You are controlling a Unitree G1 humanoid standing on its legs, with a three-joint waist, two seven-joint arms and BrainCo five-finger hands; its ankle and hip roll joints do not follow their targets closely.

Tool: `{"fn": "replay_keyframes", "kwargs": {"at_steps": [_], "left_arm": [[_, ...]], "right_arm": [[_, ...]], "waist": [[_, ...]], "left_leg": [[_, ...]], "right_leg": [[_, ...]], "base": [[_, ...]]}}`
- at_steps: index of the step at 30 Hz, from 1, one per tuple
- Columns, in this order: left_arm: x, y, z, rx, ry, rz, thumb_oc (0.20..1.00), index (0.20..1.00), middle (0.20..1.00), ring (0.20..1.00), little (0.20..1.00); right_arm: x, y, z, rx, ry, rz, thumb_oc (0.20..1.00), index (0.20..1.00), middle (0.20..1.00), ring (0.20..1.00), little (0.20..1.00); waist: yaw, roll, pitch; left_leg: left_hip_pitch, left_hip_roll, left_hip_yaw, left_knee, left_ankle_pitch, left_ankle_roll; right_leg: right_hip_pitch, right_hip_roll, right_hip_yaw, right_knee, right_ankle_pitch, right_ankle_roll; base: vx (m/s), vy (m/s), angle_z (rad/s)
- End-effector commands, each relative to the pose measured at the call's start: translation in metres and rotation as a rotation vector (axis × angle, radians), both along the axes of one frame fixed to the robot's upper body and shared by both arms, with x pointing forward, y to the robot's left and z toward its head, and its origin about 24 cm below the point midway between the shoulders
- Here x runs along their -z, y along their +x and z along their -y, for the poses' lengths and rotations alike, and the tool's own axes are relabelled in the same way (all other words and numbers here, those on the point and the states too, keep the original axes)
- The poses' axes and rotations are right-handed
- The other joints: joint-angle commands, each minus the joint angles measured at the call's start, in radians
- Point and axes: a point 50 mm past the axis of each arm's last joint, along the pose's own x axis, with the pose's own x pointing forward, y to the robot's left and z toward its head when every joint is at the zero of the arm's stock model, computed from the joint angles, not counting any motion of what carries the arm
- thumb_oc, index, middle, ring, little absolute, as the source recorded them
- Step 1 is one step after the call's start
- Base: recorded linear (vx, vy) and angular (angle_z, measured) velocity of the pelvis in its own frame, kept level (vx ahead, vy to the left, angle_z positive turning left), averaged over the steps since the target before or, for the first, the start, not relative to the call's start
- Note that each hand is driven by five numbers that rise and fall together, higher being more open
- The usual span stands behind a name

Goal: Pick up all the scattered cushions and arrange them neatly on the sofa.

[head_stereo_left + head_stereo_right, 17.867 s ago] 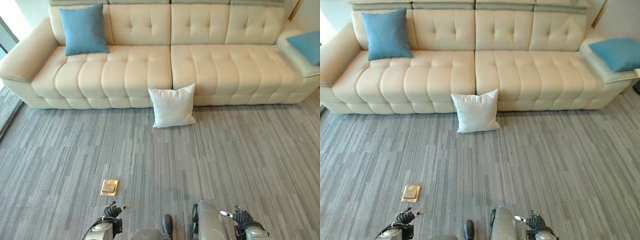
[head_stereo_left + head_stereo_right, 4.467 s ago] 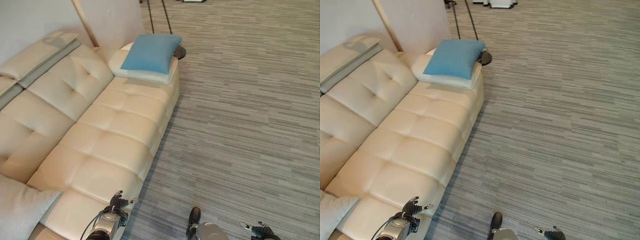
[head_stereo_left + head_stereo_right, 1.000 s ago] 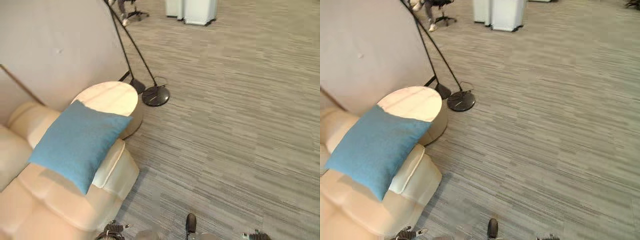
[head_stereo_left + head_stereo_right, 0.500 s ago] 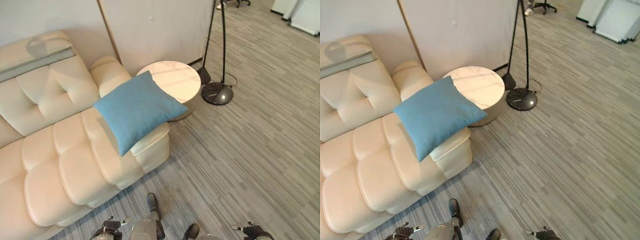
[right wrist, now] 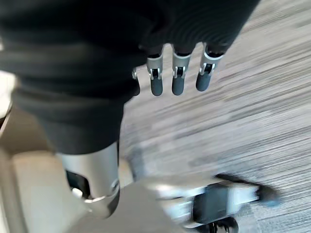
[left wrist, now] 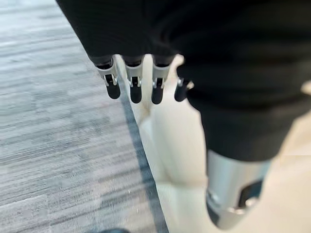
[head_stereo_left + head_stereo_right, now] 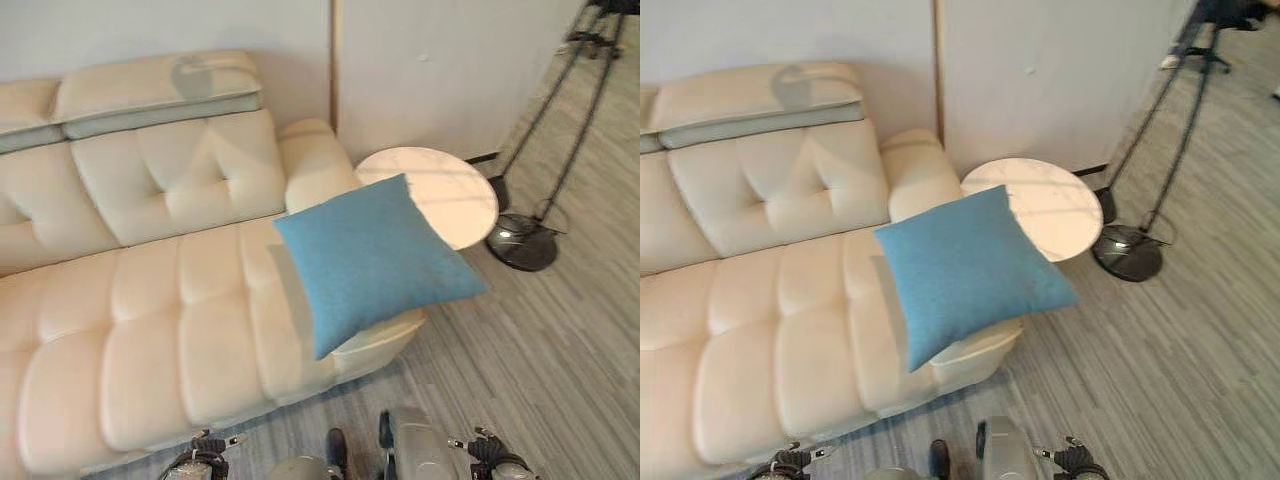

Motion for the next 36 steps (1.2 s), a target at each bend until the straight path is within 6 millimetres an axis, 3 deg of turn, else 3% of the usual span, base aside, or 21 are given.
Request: {"fn": "replay_keyframes", "kwargs": {"at_steps": [1, 2, 3, 4, 7, 10, 16, 18, 19, 20, 22, 26, 29, 31, 33, 36], "left_arm": [[0.0, 0.0, 0.001, 0.01, -0.003, 0.008, 1.0, 1.0, 1.0, 1.0, 1.0], [0.0, 0.0, 0.001, 0.014, -0.002, 0.008, 1.0, 1.0, 1.0, 1.0, 1.0], [0.0, 0.0, 0.001, 0.014, -0.003, 0.008, 1.0, 1.0, 1.0, 1.0, 1.0], [0.0, 0.001, 0.0, 0.022, 0.002, 0.007, 1.0, 1.0, 1.0, 1.0, 1.0], [0.001, -0.001, 0.003, 0.036, 0.002, -0.008, 1.0, 1.0, 1.0, 1.0, 1.0], [0.002, -0.003, 0.004, 0.021, -0.001, -0.007, 1.0, 1.0, 1.0, 1.0, 1.0], [0.003, -0.001, 0.008, 0.022, -0.016, 0.004, 1.0, 1.0, 1.0, 1.0, 1.0], [0.003, 0.0, 0.01, 0.013, -0.027, 0.016, 1.0, 1.0, 1.0, 1.0, 1.0], [0.003, 0.002, 0.013, 0.016, -0.042, 0.026, 1.0, 1.0, 1.0, 1.0, 1.0], [0.003, 0.003, 0.015, 0.021, -0.047, 0.029, 1.0, 1.0, 1.0, 1.0, 1.0], [0.004, 0.001, 0.018, 0.026, -0.052, 0.022, 1.0, 1.0, 1.0, 1.0, 1.0], [0.008, -0.012, 0.016, 0.035, -0.044, -0.032, 1.0, 1.0, 1.0, 1.0, 1.0], [0.01, -0.016, 0.017, 0.037, -0.048, -0.048, 1.0, 1.0, 1.0, 1.0, 1.0], [0.01, -0.021, 0.015, 0.035, -0.043, -0.066, 1.0, 1.0, 1.0, 1.0, 1.0], [0.01, -0.02, 0.013, 0.04, -0.037, -0.066, 1.0, 1.0, 1.0, 1.0, 1.0], [0.007, -0.014, 0.007, 0.039, -0.018, -0.051, 1.0, 1.0, 1.0, 1.0, 1.0]], "right_arm": [[0.0, -0.012, 0.015, 0.058, -0.026, -0.031, 1.0, 1.0, 1.0, 1.0, 1.0], [0.0, -0.013, 0.015, 0.062, -0.027, -0.034, 1.0, 1.0, 1.0, 1.0, 1.0], [0.0, -0.013, 0.015, 0.062, -0.027, -0.034, 1.0, 1.0, 1.0, 1.0, 1.0], [0.0, -0.013, 0.016, 0.069, -0.03, -0.034, 1.0, 1.0, 1.0, 1.0, 1.0], [-0.001, -0.011, 0.015, 0.065, -0.027, -0.026, 1.0, 1.0, 1.0, 1.0, 1.0], [-0.003, -0.002, 0.016, 0.044, -0.037, -0.005, 1.0, 1.0, 1.0, 1.0, 1.0], [-0.005, 0.001, 0.016, 0.014, -0.042, 0.0, 1.0, 1.0, 1.0, 1.0, 1.0], [-0.005, 0.001, 0.018, 0.008, -0.046, -0.004, 1.0, 1.0, 1.0, 1.0, 1.0], [-0.007, 0.004, 0.02, -0.009, -0.06, -0.002, 1.0, 1.0, 1.0, 1.0, 1.0], [-0.008, 0.005, 0.022, -0.013, -0.066, 0.0, 1.0, 1.0, 1.0, 1.0, 1.0], [-0.009, 0.008, 0.023, -0.026, -0.074, 0.001, 1.0, 1.0, 1.0, 1.0, 1.0], [-0.008, 0.007, 0.022, -0.049, -0.078, -0.008, 1.0, 1.0, 1.0, 1.0, 1.0], [-0.007, 0.004, 0.021, -0.068, -0.085, -0.026, 1.0, 1.0, 1.0, 1.0, 1.0], [-0.006, 0.001, 0.02, -0.056, -0.074, -0.034, 1.0, 1.0, 1.0, 1.0, 1.0], [-0.005, 0.0, 0.02, -0.055, -0.071, -0.042, 1.0, 1.0, 1.0, 1.0, 1.0], [-0.003, -0.002, 0.017, -0.043, -0.062, -0.048, 1.0, 1.0, 1.0, 1.0, 1.0]], "waist": [[-0.011, 0.007, 0.01], [-0.009, 0.005, 0.006], [-0.009, 0.007, 0.006], [-0.01, 0.004, -0.018], [-0.014, 0.003, -0.037], [-0.001, 0.003, -0.054], [0.002, -0.006, -0.068], [0.005, -0.014, -0.052], [0.019, -0.015, -0.021], [0.023, -0.018, -0.011], [0.021, -0.016, -0.02], [0.023, 0.008, -0.062], [0.018, 0.017, -0.079], [0.014, 0.018, -0.079], [0.014, 0.017, -0.074], [0.018, 0.019, -0.07]], "left_leg": [[-0.015, 0.071, -0.001, -0.03, -0.041, -0.104], [-0.01, 0.071, -0.009, -0.025, -0.05, -0.114], [-0.01, 0.073, -0.009, -0.025, -0.05, -0.114], [-0.003, 0.073, -0.02, -0.035, -0.059, -0.129], [0.001, 0.074, -0.034, -0.015, -0.077, -0.134], [-0.012, 0.081, -0.01, -0.009, -0.085, -0.145], [-0.015, 0.118, 0.018, 0.041, -0.108, -0.186], [-0.068, 0.131, 0.039, 0.211, -0.106, -0.215], [-0.142, 0.123, 0.022, 0.378, -0.071, -0.232], [-0.176, 0.116, 0.02, 0.419, -0.064, -0.234], [-0.194, 0.104, 0.041, 0.31, -0.095, -0.213], [-0.13, 0.106, 0.094, 0.01, 0.001, -0.205], [-0.064, 0.105, 0.093, -0.063, 0.013, -0.196], [-0.037, 0.119, 0.104, -0.064, -0.004, -0.186], [-0.031, 0.123, 0.103, -0.064, -0.006, -0.184], [-0.03, 0.143, 0.092, -0.064, -0.014, -0.179]], "right_leg": [[0.171, 0.044, -0.018, -0.456, 0.126, -0.034], [0.219, 0.056, -0.018, -0.624, 0.114, -0.032], [0.221, 0.058, -0.018, -0.629, 0.117, -0.032], [0.312, 0.071, 0.024, -0.921, 0.123, -0.021], [0.382, 0.059, 0.072, -1.051, 0.166, -0.014], [0.434, 0.046, 0.028, -1.166, 0.201, -0.017], [0.486, 0.05, -0.025, -1.183, 0.167, -0.035], [0.517, 0.045, -0.042, -1.185, 0.15, -0.046], [0.537, 0.043, -0.053, -1.184, 0.146, -0.059], [0.545, 0.036, -0.064, -1.186, 0.145, -0.062], [0.547, 0.024, -0.079, -1.203, 0.151, -0.053], [0.575, 0.053, -0.077, -1.216, 0.148, -0.039], [0.579, 0.06, -0.083, -1.205, 0.131, -0.034], [0.54, 0.047, -0.088, -1.06, 0.095, -0.023], [0.527, 0.044, -0.083, -1.026, 0.088, -0.02], [0.503, 0.004, -0.054, -1.034, 0.124, -0.01]], "base": [[0.23, -0.094, 0.45], [0.16, -0.083, 0.33], [0.27, -0.118, 0.06], [0.28, -0.1, 0.04], [0.25, -0.096, 0.01], [0.15, -0.116, 0.33], [0.13, -0.186, 0.09], [0.06, -0.222, 0.33], [-0.01, -0.218, 0.15], [0.0, -0.167, 0.04], [0.06, -0.031, 0.07], [0.14, 0.056, 0.03], [0.14, 0.132, -0.13], [0.09, 0.153, -0.24], [0.01, 0.05, -0.32], [0.0, 0.018, -0.11]]}}
